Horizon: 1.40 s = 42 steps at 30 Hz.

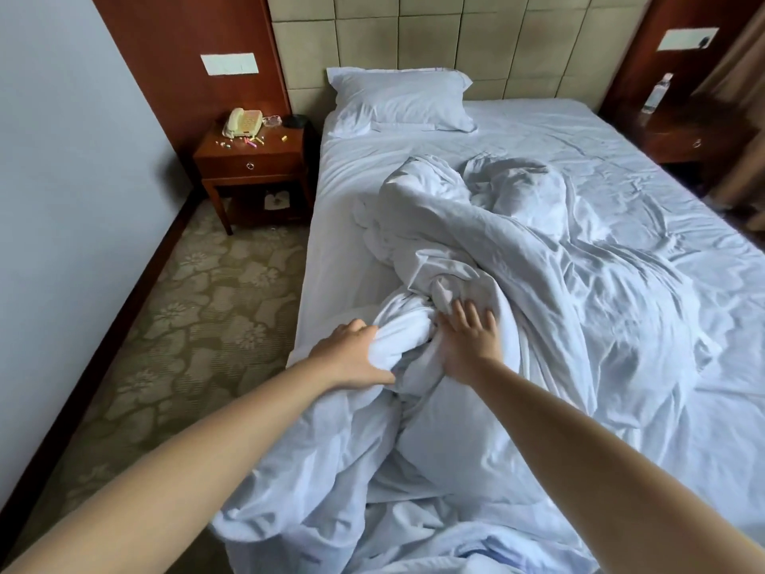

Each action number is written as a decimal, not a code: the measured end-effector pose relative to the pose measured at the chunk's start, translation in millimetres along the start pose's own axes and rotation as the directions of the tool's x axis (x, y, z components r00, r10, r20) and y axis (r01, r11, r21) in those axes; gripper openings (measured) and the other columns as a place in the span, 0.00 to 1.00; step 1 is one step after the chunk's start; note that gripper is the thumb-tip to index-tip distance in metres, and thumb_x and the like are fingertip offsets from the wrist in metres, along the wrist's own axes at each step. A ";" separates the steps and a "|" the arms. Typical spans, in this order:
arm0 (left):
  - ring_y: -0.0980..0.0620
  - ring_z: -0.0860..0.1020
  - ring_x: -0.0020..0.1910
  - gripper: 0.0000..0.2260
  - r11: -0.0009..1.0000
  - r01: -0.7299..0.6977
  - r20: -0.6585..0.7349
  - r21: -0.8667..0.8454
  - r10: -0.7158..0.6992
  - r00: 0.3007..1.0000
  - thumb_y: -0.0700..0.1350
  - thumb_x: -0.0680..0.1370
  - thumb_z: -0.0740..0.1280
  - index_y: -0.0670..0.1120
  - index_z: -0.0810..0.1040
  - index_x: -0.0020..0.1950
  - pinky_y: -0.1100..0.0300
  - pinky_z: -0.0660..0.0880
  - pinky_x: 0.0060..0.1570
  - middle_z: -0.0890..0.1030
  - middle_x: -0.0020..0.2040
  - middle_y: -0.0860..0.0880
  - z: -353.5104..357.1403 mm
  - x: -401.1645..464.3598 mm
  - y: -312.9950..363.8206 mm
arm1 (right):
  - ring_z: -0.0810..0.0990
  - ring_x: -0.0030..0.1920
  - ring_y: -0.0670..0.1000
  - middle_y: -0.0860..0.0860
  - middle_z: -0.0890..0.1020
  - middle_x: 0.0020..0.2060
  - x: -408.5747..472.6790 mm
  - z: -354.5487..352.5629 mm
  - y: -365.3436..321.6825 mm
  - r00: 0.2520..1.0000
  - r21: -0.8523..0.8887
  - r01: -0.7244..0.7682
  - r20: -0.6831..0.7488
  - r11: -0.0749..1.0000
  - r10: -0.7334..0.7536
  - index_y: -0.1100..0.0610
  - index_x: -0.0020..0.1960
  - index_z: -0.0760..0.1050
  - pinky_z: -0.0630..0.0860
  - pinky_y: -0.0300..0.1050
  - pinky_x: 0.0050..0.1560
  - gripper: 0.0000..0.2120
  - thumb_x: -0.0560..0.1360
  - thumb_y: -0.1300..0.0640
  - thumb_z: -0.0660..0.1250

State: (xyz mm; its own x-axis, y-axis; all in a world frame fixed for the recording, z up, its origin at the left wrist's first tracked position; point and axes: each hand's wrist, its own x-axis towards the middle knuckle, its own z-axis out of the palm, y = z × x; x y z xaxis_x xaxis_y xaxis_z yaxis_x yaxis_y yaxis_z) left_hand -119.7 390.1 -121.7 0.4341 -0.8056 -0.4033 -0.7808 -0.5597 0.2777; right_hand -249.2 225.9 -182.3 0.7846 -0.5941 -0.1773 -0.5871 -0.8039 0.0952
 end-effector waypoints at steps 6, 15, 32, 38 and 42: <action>0.44 0.67 0.66 0.30 0.972 0.057 -0.144 0.228 -0.025 0.989 0.54 0.70 0.70 0.46 0.65 0.68 0.51 0.70 0.58 0.67 0.66 0.46 17.4 68.9 34.5 | 0.47 0.78 0.50 0.49 0.48 0.78 15.7 6.0 8.7 0.974 0.100 0.222 -0.067 0.970 -0.216 0.53 0.78 0.46 0.43 0.51 0.75 0.35 0.76 0.53 0.58; 0.44 0.77 0.61 0.16 0.883 0.068 -0.032 0.465 -0.060 0.998 0.42 0.76 0.64 0.44 0.74 0.63 0.54 0.75 0.53 0.78 0.61 0.45 14.7 150.0 70.7 | 0.40 0.77 0.49 0.49 0.41 0.78 56.6 27.2 38.2 0.988 0.326 0.066 0.112 0.943 -0.108 0.55 0.78 0.38 0.34 0.45 0.74 0.47 0.72 0.45 0.64; 0.48 0.70 0.38 0.13 0.979 0.013 -0.032 -0.206 -0.020 0.999 0.33 0.71 0.56 0.50 0.64 0.33 0.57 0.62 0.33 0.71 0.33 0.53 -25.8 18.8 -5.9 | 0.44 0.77 0.54 0.53 0.44 0.78 41.6 14.1 17.1 0.990 0.104 -0.016 0.140 0.994 0.001 0.58 0.78 0.37 0.41 0.48 0.76 0.50 0.70 0.46 0.67; 0.50 0.71 0.38 0.05 0.836 -0.028 -0.256 -0.548 -0.135 0.957 0.39 0.67 0.57 0.40 0.70 0.36 0.59 0.63 0.35 0.74 0.36 0.47 -59.0 -34.3 -40.6 | 0.55 0.76 0.55 0.55 0.56 0.76 16.4 -14.5 7.4 0.978 0.075 -0.122 0.180 0.990 0.107 0.56 0.78 0.50 0.50 0.48 0.75 0.52 0.65 0.33 0.68; 0.51 0.73 0.39 0.08 0.793 -0.011 -0.361 -0.609 -0.265 0.894 0.32 0.75 0.59 0.40 0.76 0.45 0.62 0.65 0.35 0.77 0.40 0.47 -70.4 -49.1 -54.8 | 0.59 0.74 0.57 0.57 0.60 0.75 1.7 -36.5 -29.6 0.952 0.366 -0.220 0.281 0.904 0.118 0.54 0.78 0.51 0.56 0.51 0.73 0.46 0.70 0.31 0.62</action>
State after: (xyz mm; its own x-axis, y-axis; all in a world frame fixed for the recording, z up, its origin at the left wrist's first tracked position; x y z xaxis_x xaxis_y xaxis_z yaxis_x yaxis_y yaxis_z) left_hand -66.6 446.7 -55.8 0.7571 -0.6423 -0.1198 -0.3501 -0.5536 0.7556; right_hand -223.1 247.6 -149.7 0.6218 -0.6528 -0.4326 -0.7766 -0.5852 -0.2332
